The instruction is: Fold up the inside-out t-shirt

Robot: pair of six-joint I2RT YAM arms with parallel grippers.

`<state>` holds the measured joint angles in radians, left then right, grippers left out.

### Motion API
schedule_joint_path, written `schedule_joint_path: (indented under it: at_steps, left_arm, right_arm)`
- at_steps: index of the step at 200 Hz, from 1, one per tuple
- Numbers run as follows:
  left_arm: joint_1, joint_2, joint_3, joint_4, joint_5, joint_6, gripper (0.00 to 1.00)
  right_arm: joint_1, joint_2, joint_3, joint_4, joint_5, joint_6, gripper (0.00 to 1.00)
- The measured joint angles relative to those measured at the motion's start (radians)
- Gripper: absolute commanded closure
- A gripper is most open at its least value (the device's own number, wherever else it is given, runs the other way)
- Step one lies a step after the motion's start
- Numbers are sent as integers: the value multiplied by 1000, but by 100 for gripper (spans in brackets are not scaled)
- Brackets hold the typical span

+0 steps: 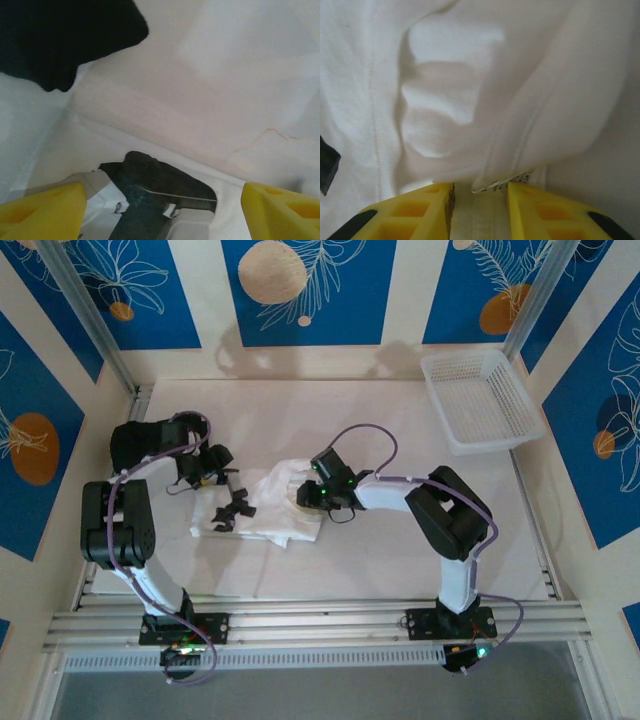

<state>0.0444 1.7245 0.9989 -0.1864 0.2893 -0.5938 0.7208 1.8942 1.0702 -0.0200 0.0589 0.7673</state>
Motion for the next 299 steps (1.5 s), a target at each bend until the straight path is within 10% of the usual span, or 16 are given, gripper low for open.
schedule_joint_path:
  at_steps: [78, 142, 243, 299]
  left_arm:
    - [2, -114, -56, 58, -20, -3, 19]
    - [1, 61, 32, 88, 63, 0, 20]
    - [-35, -151, -238, 71, 66, 18, 20]
    - [-470, -416, -483, 122, 41, -177, 19]
  right_arm:
    - [94, -309, -114, -58, 0, -83, 58]
    - [249, -165, -124, 13, -23, 7, 62]
    - [-73, -105, -74, -137, 23, 40, 65]
    - [-316, -15, 115, -284, -12, -124, 65]
